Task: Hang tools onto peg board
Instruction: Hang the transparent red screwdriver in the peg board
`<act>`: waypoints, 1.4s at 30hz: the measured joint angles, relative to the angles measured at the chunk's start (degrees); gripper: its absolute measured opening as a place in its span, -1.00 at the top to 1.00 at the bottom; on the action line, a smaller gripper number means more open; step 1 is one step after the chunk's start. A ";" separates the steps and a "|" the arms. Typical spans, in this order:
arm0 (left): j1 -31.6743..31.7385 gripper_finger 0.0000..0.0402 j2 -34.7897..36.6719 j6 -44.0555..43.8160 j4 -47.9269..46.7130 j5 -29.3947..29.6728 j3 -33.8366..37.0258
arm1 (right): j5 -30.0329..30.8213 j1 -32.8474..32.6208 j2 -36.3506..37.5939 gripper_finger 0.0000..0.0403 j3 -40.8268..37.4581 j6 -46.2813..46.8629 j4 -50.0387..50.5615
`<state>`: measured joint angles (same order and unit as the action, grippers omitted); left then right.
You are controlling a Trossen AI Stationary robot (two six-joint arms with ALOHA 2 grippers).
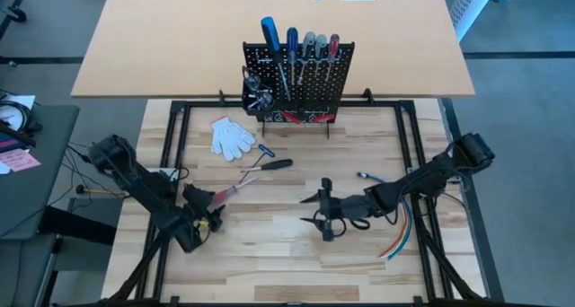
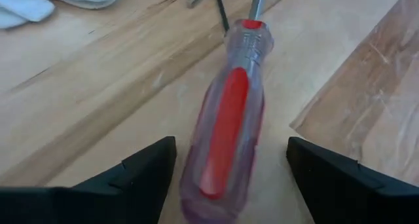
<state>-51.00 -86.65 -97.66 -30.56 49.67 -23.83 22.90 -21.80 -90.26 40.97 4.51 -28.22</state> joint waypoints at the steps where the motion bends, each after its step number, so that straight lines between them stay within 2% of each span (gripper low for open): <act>1: 0.28 -0.45 1.38 1.08 1.33 -0.09 1.33 | -0.03 0.46 0.00 -0.19 0.00 0.00 0.09; 6: 0.52 -0.39 7.05 8.25 6.46 -0.22 5.44 | -0.10 1.80 0.00 -0.19 0.00 0.00 0.15; 10: 0.65 -0.23 9.50 17.55 12.60 -1.14 6.75 | -3.12 2.72 0.00 -0.19 0.00 -0.06 -0.26; 14: 0.65 0.07 9.87 20.57 14.89 -2.65 6.75 | -8.97 4.56 -2.73 -0.19 0.07 -1.05 -3.00; 18: 0.63 0.43 9.90 21.84 16.62 -3.22 6.68 | -12.27 6.14 -10.01 -0.19 2.73 -1.39 -5.46; 21: 0.65 0.44 9.79 25.69 17.30 -4.88 4.99 | -12.37 6.76 -14.88 -0.19 7.48 -2.36 -2.12; 24: 0.49 0.44 9.79 31.82 18.07 -10.64 0.91 | -11.96 6.99 -17.42 -0.19 13.66 -5.07 6.07; 27: 1.32 0.44 9.80 36.08 14.10 -16.34 -4.18 | -7.76 6.91 -18.45 -0.19 20.50 -8.43 15.77; 29: 1.96 0.44 9.68 38.02 11.06 -18.10 -7.47 | -7.45 7.01 -19.19 -0.19 24.66 -10.25 21.14; 33: 2.65 0.44 9.66 41.67 4.99 -18.18 -13.22 | -15.07 8.29 -22.83 -0.19 31.09 -10.18 29.43; 36: 3.19 0.44 9.66 43.68 3.13 -18.13 -15.64 | -20.09 8.86 -26.56 -0.18 33.89 -10.16 31.27; 42: 4.08 0.44 9.66 45.70 2.62 -17.93 -16.44 | -21.48 8.63 -31.67 0.02 37.56 -9.91 32.08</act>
<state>-46.92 -76.99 -51.96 -27.94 31.74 -40.27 1.42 -13.17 -121.93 78.53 -5.40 3.87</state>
